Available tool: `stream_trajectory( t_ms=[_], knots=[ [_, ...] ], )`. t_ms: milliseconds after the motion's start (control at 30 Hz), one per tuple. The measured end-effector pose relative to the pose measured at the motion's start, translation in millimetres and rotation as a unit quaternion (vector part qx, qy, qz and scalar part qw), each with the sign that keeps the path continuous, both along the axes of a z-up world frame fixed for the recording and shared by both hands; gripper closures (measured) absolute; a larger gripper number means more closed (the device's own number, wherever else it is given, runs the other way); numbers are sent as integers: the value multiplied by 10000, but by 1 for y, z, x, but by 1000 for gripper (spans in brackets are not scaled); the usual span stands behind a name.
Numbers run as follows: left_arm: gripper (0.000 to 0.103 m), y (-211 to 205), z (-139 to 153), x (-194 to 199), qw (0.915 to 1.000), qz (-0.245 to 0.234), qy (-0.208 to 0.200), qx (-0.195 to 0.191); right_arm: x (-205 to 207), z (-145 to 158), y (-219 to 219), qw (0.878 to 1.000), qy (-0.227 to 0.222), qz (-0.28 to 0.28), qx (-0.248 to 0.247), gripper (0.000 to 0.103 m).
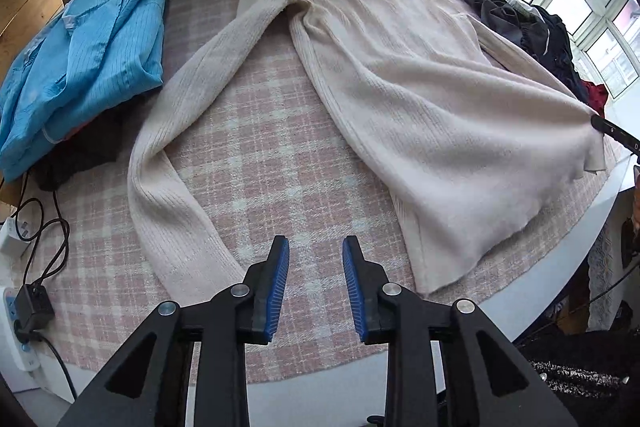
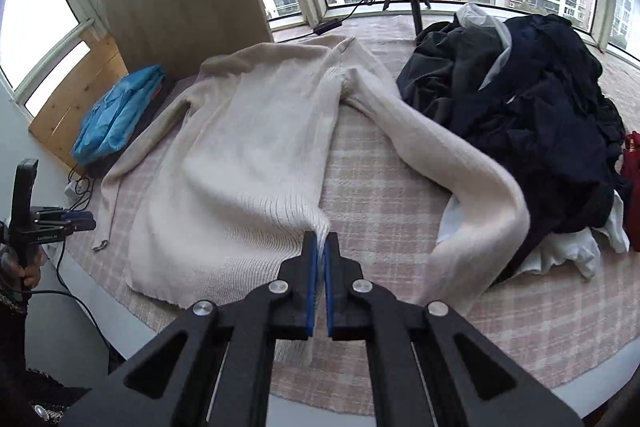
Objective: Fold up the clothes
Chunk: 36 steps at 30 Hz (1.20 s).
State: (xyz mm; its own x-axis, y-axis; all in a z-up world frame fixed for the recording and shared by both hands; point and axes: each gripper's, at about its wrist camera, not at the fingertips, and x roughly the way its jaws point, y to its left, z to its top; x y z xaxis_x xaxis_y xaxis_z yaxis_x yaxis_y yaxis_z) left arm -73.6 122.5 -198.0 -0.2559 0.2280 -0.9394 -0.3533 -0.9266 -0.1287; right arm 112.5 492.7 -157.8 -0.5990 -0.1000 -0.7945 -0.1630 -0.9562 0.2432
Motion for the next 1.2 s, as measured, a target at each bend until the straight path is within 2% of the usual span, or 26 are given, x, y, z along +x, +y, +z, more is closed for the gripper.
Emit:
stream_trajectory(
  t_ms=[100, 233, 333, 467, 667, 800, 900, 1000, 1067, 1133, 1200],
  knots=[
    [76, 24, -11, -1, 9996, -128, -171, 159, -13, -3, 19, 9997, -222, -40, 99, 100],
    [74, 62, -20, -1, 9971, -325, -384, 579, -23, -17, 17, 9991, -407, 135, 76, 100],
    [72, 88, -27, -4, 9963, -387, -447, 630, -26, -25, 15, 9983, -495, 225, 200, 100],
    [72, 114, -32, -8, 9956, -318, -575, 670, -28, -28, 20, 9981, -537, 298, 60, 99],
    [71, 149, -48, -8, 9959, -409, -757, 268, -26, -33, 23, 9976, -547, 422, -49, 99],
    [72, 162, -51, -10, 9970, -436, -630, -97, -24, -34, 23, 9974, -518, 488, -75, 99],
    [72, 166, -51, -10, 9972, -444, -552, -225, -24, -34, 23, 9971, -512, 554, -64, 99],
    [80, 170, -51, -6, 9970, -568, -335, -399, -24, -33, 23, 9971, -471, 595, -100, 99],
    [95, 170, -50, -3, 9968, -625, -170, -463, -25, -33, 22, 9971, -448, 611, -112, 99],
    [97, 159, -49, -6, 9983, -466, -308, -173, -26, -32, 20, 9971, -427, 627, -112, 99],
    [98, 139, -35, -4, 9989, -275, -332, 183, -27, -31, 18, 9970, -411, 652, -113, 99]
  ],
)
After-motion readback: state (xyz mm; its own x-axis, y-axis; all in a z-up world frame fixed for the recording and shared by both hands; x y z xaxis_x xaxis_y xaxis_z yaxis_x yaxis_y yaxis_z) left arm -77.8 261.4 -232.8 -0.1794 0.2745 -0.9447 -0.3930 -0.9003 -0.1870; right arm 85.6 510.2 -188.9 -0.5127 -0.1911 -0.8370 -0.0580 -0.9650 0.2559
